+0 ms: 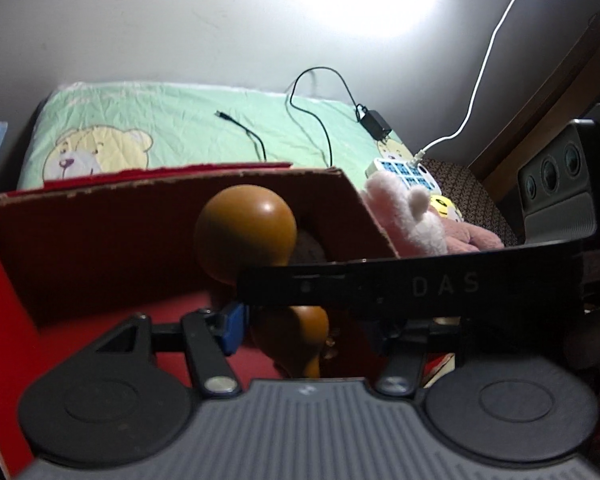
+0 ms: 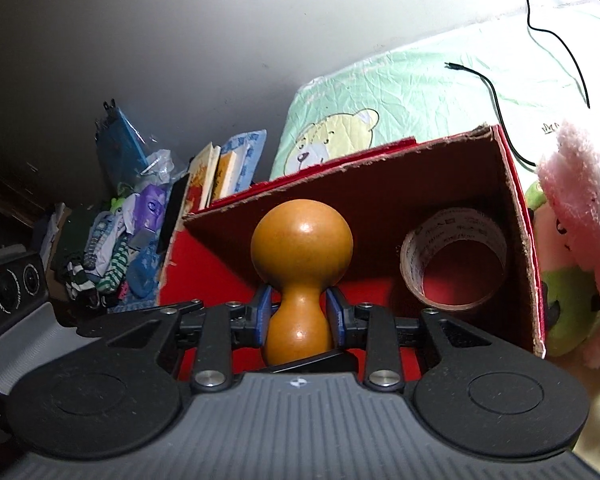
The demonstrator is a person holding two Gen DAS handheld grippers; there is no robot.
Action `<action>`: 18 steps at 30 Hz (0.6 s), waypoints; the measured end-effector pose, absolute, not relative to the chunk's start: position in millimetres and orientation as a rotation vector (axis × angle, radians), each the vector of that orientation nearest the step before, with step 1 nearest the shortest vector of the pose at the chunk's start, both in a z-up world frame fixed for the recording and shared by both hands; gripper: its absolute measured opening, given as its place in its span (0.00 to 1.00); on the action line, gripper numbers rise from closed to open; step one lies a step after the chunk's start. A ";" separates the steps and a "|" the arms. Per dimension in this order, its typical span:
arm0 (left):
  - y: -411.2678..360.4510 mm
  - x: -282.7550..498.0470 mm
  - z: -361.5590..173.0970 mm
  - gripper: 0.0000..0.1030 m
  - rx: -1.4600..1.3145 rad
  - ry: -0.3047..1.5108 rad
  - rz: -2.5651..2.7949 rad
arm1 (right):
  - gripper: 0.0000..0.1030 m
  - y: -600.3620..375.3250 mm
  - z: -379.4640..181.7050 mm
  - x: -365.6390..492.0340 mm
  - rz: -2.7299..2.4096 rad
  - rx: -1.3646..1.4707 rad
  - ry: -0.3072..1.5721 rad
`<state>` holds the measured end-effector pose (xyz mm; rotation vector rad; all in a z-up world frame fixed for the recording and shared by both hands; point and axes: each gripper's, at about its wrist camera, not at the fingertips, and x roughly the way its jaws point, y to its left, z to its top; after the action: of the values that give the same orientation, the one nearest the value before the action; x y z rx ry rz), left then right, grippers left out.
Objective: Organize objects
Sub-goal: 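Lift the wooden gourd and carry it toward the red box, then lower the wooden gourd into the red box beside the tape roll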
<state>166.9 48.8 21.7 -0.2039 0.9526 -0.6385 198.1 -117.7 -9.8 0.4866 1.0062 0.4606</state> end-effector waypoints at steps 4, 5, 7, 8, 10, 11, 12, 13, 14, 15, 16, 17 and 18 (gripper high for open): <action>46.6 176.5 3.8 0.58 -0.220 1.012 -0.617 | 0.31 -110.8 -25.5 207.7 0.444 0.447 1.052; 46.9 179.8 -0.2 0.57 -0.225 1.028 -0.612 | 0.31 -109.1 -28.4 208.9 0.440 0.438 1.063; 46.6 183.2 -6.6 0.57 -0.226 1.053 -0.604 | 0.31 -106.0 -33.2 210.5 0.429 0.415 1.081; 46.7 183.6 -8.0 0.57 -0.225 1.061 -0.598 | 0.31 -104.5 -35.3 211.5 0.423 0.401 1.091; 45.1 186.3 -10.9 0.56 -0.207 1.082 -0.577 | 0.31 -101.9 -41.1 214.2 0.406 0.368 1.116; 44.4 187.5 -11.6 0.56 -0.205 1.095 -0.573 | 0.31 -101.3 -43.2 214.9 0.401 0.362 1.119; 44.0 188.8 -13.1 0.56 -0.202 1.106 -0.569 | 0.31 -101.2 -45.2 216.1 0.396 0.353 1.125; 43.2 190.4 -14.3 0.56 -0.200 1.119 -0.566 | 0.31 -100.5 -47.1 217.3 0.382 0.339 1.134; 42.4 191.5 -15.0 0.56 -0.195 1.126 -0.563 | 0.31 -100.1 -49.7 219.3 0.364 0.334 1.156; 41.1 191.7 -14.9 0.56 -0.182 1.129 -0.554 | 0.31 -101.3 -52.3 221.2 0.360 0.345 1.181; 38.9 192.4 -15.0 0.56 -0.166 1.139 -0.543 | 0.31 -100.8 -53.6 222.0 0.354 0.340 1.195; 36.2 193.1 -15.4 0.56 -0.147 1.152 -0.535 | 0.31 -99.6 -54.3 222.6 0.346 0.328 1.207; 33.9 193.6 -15.7 0.56 -0.128 1.164 -0.532 | 0.31 -98.5 -55.0 223.3 0.335 0.319 1.218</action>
<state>193.6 33.9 -15.7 -0.1275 1.1638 -0.5323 223.3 -98.5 -55.0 0.3187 1.2182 0.3350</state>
